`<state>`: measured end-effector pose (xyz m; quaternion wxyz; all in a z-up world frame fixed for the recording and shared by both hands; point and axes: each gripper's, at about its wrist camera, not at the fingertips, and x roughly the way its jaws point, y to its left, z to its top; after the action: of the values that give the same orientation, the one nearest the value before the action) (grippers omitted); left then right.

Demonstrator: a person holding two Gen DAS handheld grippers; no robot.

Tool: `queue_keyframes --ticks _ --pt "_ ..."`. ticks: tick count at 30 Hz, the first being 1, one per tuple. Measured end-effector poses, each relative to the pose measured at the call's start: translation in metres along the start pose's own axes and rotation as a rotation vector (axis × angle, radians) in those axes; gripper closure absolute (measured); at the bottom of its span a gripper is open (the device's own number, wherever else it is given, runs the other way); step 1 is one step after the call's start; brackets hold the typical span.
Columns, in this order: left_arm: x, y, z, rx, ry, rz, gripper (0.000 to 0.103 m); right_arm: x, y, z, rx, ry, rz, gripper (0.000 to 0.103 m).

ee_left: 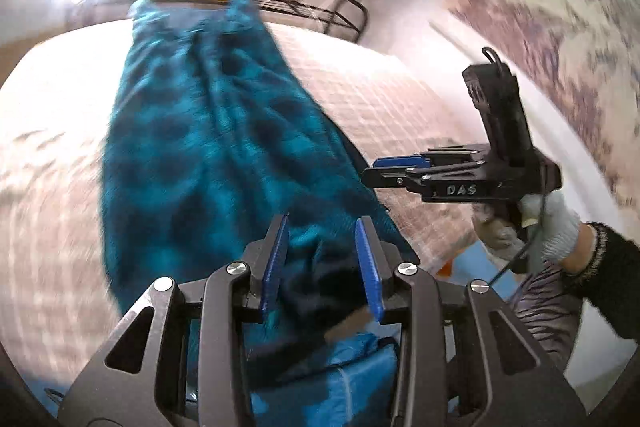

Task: Fold large clothes

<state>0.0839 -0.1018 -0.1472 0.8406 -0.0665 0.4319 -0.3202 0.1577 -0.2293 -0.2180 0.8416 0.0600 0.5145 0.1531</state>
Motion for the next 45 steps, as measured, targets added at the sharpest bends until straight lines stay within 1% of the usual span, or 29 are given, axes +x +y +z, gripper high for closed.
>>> queue_keyframes --ticks 1,2,4,5,7,9,10,12,13,14,16,18,19,20,22,24,25,26,28,29,30,31,32,34,35,38,39,42,45 --pt "0.010 -0.005 0.004 0.023 0.020 -0.005 0.069 -0.002 -0.014 -0.005 0.078 -0.008 0.032 0.059" --pt "0.022 -0.008 0.004 0.044 0.047 -0.013 0.069 -0.004 -0.025 -0.009 0.135 -0.010 0.059 0.059" --pt "0.045 -0.012 0.000 0.085 0.103 0.012 0.069 -0.005 -0.033 -0.018 0.172 -0.003 0.072 0.059" --pt "0.058 -0.009 -0.006 0.091 0.150 0.039 0.069 -0.005 -0.034 -0.023 0.177 0.007 0.070 0.059" --pt "0.072 -0.001 -0.029 0.066 0.229 0.027 0.069 -0.003 -0.033 -0.034 0.181 0.029 0.093 0.059" --pt "0.062 -0.004 -0.041 0.119 0.199 0.046 0.070 0.000 -0.027 -0.044 0.184 0.051 0.136 0.056" --pt "0.058 -0.003 -0.042 0.125 0.209 0.044 0.070 0.002 -0.026 -0.047 0.187 0.059 0.159 0.054" --pt "0.053 0.002 -0.041 0.103 0.219 0.032 0.071 0.008 -0.023 -0.048 0.193 0.063 0.175 0.053" --pt "0.052 0.004 -0.043 0.107 0.221 0.038 0.071 0.012 -0.025 -0.047 0.207 0.065 0.185 0.050" --pt "0.052 0.004 -0.043 0.109 0.219 0.040 0.071 0.016 -0.029 -0.046 0.236 0.068 0.206 0.048" --pt "0.052 0.003 -0.045 0.115 0.217 0.045 0.071 0.031 -0.039 -0.041 0.307 0.087 0.284 0.049" --pt "0.051 0.002 -0.045 0.125 0.214 0.048 0.072 0.045 -0.043 -0.038 0.361 0.099 0.339 0.053" --pt "0.053 0.001 -0.044 0.128 0.215 0.048 0.072 0.049 -0.040 -0.036 0.361 0.098 0.355 0.068" --pt "0.053 0.000 -0.044 0.130 0.215 0.048 0.072 0.051 -0.034 -0.033 0.333 0.104 0.349 0.080" --pt "0.053 0.000 -0.045 0.131 0.219 0.046 0.072 0.042 -0.019 -0.028 0.256 0.092 0.301 0.091" --pt "0.053 0.001 -0.047 0.129 0.220 0.041 0.072 0.015 -0.010 -0.024 0.187 0.038 0.276 0.093" --pt "0.053 0.001 -0.048 0.135 0.220 0.043 0.072 0.006 -0.008 -0.023 0.160 0.017 0.225 0.094" --pt "0.053 0.000 -0.049 0.144 0.220 0.043 0.072 0.007 -0.009 -0.026 0.154 0.034 0.183 0.094" --pt "0.054 -0.002 -0.050 0.158 0.227 0.047 0.072 0.025 -0.015 -0.036 0.170 0.102 0.154 0.094" --pt "0.052 -0.004 -0.049 0.164 0.233 0.044 0.073 0.031 -0.015 -0.040 0.166 0.126 0.128 0.093" --pt "0.051 -0.006 -0.046 0.166 0.235 0.033 0.074 0.035 -0.016 -0.041 0.165 0.136 0.124 0.091" --pt "0.047 -0.009 -0.045 0.169 0.232 0.019 0.074 0.032 -0.017 -0.043 0.164 0.136 0.134 0.084" --pt "0.042 -0.013 -0.041 0.176 0.218 0.002 0.074 0.027 -0.018 -0.042 0.160 0.129 0.138 0.074" --pt "0.030 -0.019 -0.034 0.193 0.177 -0.017 0.074 0.011 -0.026 -0.033 0.153 0.064 0.140 0.062" --pt "0.025 -0.021 -0.030 0.198 0.155 -0.024 0.074 0.003 -0.032 -0.025 0.156 0.017 0.141 0.062" --pt "0.024 -0.023 -0.021 0.205 0.121 -0.026 0.074 0.000 -0.050 0.003 0.175 -0.049 0.117 0.058" --pt "0.024 -0.020 -0.016 0.190 0.113 -0.031 0.074 0.003 -0.054 0.013 0.174 -0.055 0.100 0.058" --pt "0.014 -0.017 -0.007 0.151 0.081 -0.065 0.074 0.029 -0.064 0.044 0.194 -0.041 0.104 0.057" --pt "-0.003 -0.024 0.003 0.180 0.017 -0.082 0.074 0.052 -0.064 0.069 0.182 -0.035 0.085 0.056"
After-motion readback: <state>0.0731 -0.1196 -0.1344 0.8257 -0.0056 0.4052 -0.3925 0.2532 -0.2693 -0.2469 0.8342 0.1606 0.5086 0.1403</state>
